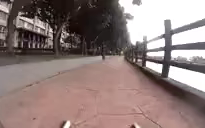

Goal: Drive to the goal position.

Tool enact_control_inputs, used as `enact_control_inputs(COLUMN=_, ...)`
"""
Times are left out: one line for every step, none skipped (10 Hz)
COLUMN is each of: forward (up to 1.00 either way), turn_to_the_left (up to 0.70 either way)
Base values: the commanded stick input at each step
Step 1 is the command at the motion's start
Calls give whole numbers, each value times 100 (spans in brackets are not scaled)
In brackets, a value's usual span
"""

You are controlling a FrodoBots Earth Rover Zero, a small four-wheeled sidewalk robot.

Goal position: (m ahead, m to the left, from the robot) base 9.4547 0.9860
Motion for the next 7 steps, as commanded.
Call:
enact_control_inputs(forward=100, turn_to_the_left=-8)
enact_control_inputs(forward=100, turn_to_the_left=0)
enact_control_inputs(forward=100, turn_to_the_left=0)
enact_control_inputs(forward=100, turn_to_the_left=0)
enact_control_inputs(forward=100, turn_to_the_left=0)
enact_control_inputs(forward=100, turn_to_the_left=0)
enact_control_inputs(forward=100, turn_to_the_left=0)
